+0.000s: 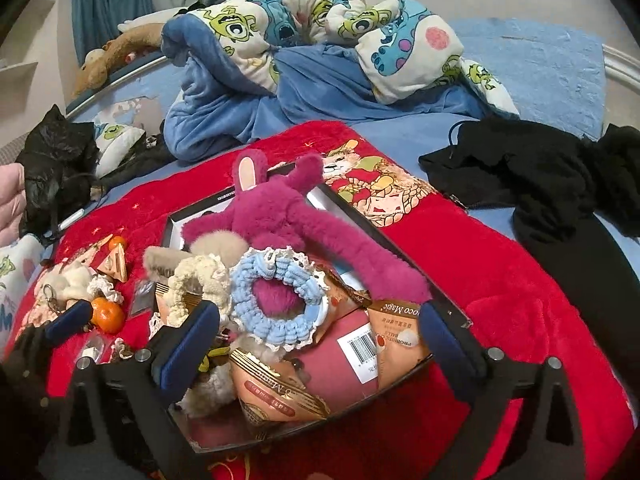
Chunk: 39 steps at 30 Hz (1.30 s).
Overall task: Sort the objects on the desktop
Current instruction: 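Open both grippers to drop the scrunchies into the black tray, then withdraw both grippers from the tray back over the pile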
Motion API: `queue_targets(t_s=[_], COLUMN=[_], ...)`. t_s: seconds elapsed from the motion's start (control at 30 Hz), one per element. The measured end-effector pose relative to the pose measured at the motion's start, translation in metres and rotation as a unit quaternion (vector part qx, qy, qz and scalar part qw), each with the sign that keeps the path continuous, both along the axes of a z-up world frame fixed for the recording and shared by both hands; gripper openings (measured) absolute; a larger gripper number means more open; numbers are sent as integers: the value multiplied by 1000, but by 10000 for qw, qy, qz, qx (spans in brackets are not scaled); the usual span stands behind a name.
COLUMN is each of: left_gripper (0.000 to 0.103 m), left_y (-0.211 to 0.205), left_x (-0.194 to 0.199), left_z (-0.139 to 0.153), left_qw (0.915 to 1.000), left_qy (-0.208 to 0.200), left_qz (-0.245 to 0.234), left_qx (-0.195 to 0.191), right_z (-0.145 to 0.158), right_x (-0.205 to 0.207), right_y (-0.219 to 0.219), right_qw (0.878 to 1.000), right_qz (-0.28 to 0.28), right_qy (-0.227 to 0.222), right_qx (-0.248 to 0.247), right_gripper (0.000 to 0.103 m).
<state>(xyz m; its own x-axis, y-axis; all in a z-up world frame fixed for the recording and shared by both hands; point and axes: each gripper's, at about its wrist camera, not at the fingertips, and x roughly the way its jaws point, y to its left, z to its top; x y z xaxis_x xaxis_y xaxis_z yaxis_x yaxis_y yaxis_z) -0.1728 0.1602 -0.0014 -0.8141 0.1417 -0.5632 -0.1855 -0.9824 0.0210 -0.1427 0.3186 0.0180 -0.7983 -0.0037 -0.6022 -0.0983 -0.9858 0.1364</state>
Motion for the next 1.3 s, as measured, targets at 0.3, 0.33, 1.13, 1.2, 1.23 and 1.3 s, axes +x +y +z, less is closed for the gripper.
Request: queue_targets(t_s=[0.3, 0.33, 1.13, 1.2, 1.23, 1.3], left_gripper=[103, 103, 103, 103, 103, 103], left_y=[-5, -8, -104, -113, -119, -129], left_x=[6, 8, 27, 30, 31, 34], left_z=[2, 4, 28, 28, 27, 26], left_qw=[10000, 9999, 9972, 9972, 9971, 9966], left_qy=[-6, 3, 117, 95, 61, 49], left_qz=[60, 92, 736, 743, 750, 806], left_qx=[-43, -42, 45, -20, -64, -135], right_z=[3, 4, 25, 28, 28, 28], right_x=[1, 0, 14, 16, 18, 17], right_y=[3, 3, -61, -73, -81, -96], right_qw=[9998, 9997, 9976, 9966, 9960, 9941], right_qz=[-57, -62, 417, 599, 685, 919], right_qy=[40, 49, 461, 510, 528, 498], right_qx=[-192, -234, -313, -263, -245, -297], right_gripper=[100, 101, 101, 101, 101, 101])
